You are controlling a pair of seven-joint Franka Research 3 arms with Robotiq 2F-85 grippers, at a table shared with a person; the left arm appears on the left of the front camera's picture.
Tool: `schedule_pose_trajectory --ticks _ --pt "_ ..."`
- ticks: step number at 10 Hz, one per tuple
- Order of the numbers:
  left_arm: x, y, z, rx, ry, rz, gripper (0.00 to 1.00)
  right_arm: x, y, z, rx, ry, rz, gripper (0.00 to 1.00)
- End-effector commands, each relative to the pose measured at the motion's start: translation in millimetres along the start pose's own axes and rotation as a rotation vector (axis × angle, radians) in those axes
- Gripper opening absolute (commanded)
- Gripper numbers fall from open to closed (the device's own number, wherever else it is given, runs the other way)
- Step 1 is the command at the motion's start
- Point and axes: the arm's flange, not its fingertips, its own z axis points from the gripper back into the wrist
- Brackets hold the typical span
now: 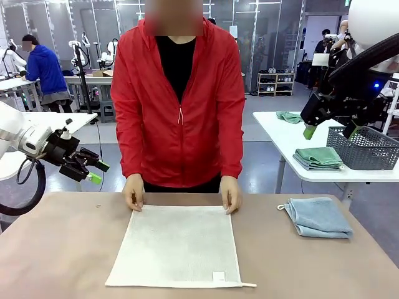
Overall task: Fold the towels and place them in the basket.
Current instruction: When a person lays out a Towel with hook on the table, fold it in half twice.
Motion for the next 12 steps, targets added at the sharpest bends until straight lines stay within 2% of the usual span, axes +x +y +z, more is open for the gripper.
schedule_pose_trajectory --ticks 1,8,9,11,12 --pt "1 0 0 0.008 0.003 -0.002 0.89 0 2 1 -0.002 0.004 -0.012 1.00" --pt "0 0 0 0.000 0.000 0.000 0.89 0 0 0 0.000 0.000 0.000 1.00" --pt "10 -4 2 0.017 0.014 -0.019 1.00 1 2 -2 0.022 0.004 0.074 1.00" --pt "38 -17 1 0.053 0.136 -0.025 1.00 5 24 -6 0.005 0.051 0.267 1.00" --pt "57 -26 -5 0.103 0.244 0.008 1.00 6 40 -9 0.004 0.054 0.396 1.00"
